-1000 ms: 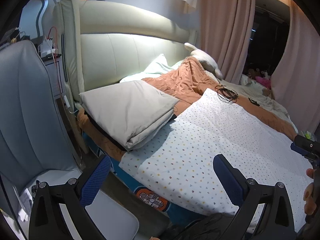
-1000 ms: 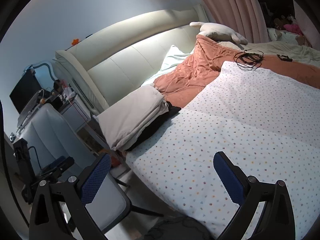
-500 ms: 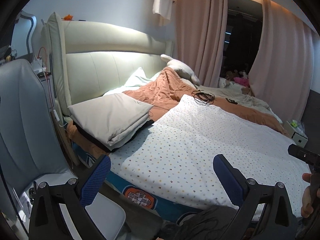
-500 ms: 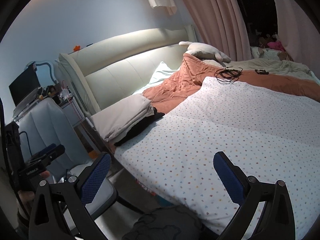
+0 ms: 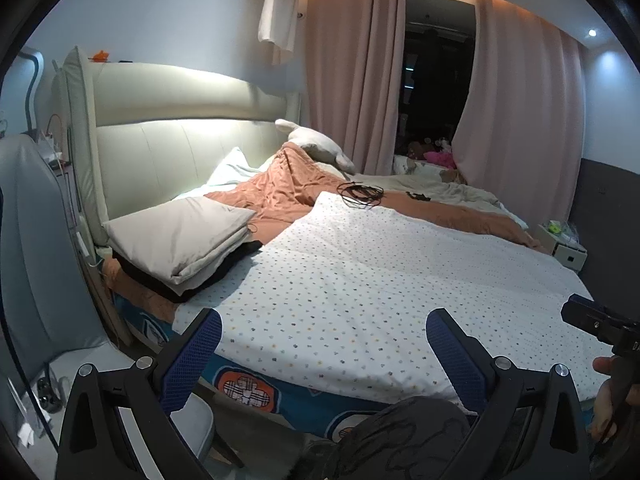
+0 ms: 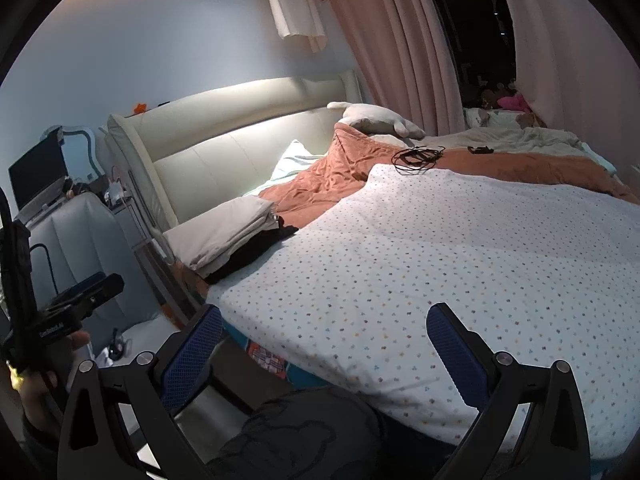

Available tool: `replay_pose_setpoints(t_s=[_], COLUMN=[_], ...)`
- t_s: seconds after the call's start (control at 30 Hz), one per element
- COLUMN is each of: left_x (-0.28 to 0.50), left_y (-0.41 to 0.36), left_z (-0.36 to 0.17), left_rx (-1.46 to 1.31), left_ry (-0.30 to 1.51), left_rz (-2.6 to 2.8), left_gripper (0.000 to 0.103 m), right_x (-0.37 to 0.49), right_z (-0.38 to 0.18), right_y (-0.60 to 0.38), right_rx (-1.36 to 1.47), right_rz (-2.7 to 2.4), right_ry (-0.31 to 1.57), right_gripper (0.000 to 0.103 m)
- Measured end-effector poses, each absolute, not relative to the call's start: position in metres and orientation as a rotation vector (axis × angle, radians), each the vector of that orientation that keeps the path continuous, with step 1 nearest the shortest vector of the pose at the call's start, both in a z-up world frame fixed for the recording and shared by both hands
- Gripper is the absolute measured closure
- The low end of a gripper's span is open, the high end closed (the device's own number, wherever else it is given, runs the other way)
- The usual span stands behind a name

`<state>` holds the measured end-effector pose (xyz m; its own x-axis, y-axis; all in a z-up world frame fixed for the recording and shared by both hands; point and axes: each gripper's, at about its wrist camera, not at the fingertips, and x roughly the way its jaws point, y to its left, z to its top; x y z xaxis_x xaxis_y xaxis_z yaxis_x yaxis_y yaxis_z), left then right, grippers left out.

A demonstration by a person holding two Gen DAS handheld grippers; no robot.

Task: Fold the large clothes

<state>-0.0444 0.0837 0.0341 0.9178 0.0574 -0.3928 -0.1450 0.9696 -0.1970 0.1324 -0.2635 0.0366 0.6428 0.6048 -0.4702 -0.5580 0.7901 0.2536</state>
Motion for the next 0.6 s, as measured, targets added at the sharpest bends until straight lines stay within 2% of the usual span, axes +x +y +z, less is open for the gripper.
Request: replay_pose_setpoints(t_s=[0.6], left_x=[-0.052], left_y=[0.059], left_z=[0.018], left_rx=[-0.178], left_ry=[0.373], left_rz=[0.055], left_gripper=[0.001], right_x=[0.104], right_z=[-0.002], right_y=[-0.294], right_rx=[0.085], right_rz=[0.573], right_ry=[0.585], right_gripper=[0.000])
